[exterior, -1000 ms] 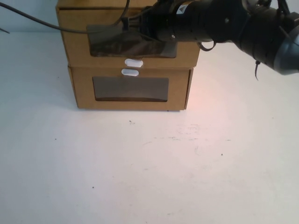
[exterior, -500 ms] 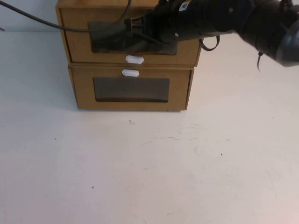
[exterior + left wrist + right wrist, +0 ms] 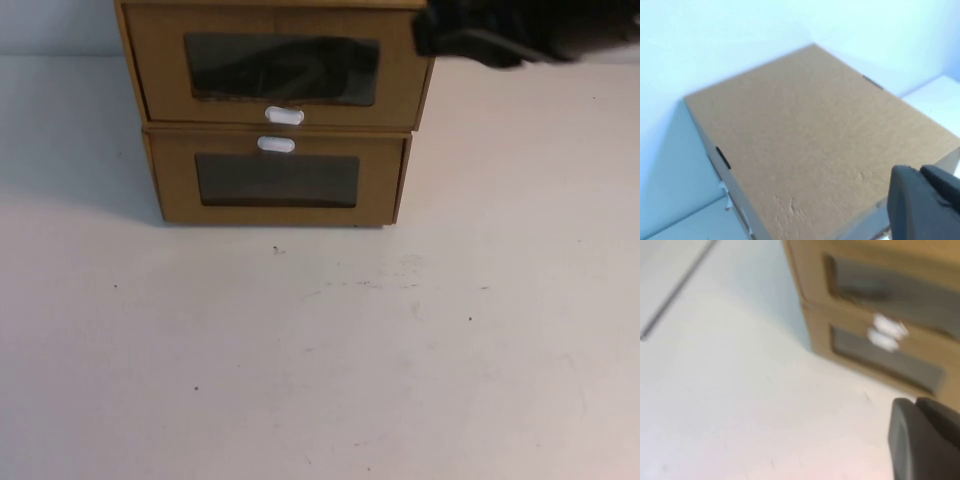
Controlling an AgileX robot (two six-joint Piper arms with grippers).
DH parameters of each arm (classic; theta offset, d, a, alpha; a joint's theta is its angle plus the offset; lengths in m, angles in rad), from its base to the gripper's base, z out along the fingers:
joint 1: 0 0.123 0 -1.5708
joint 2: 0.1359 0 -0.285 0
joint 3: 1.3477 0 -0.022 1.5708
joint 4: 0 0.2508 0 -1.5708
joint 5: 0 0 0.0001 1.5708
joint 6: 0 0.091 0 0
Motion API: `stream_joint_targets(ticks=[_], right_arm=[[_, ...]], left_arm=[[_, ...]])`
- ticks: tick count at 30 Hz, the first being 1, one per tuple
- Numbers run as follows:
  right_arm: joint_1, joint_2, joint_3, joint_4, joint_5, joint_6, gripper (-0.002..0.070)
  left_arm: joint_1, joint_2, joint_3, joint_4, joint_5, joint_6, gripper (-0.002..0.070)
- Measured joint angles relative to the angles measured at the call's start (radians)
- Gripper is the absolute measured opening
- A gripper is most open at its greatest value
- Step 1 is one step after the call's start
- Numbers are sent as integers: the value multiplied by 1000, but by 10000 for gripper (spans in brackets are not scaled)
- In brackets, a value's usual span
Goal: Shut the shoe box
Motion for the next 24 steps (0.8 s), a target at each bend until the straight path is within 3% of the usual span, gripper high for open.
stream_joint_targets(ticks=[7,16,20,24], right_arm=[[43,-475,433,-87,5,126,-11],[45,-1061,899,-94,5,210,-11],[45,-1229,1044,-86,-88,211,-11],[45,-1331,1217,-10,-301,153,-11]], left_arm=[[0,-381,439,-19,-171,31,-2],[0,-1033,1250,-108,-523,93,-2],[0,-1260,1498,-117,-588,97,-2],[0,-1436,1712,-119,-610,101,-2]])
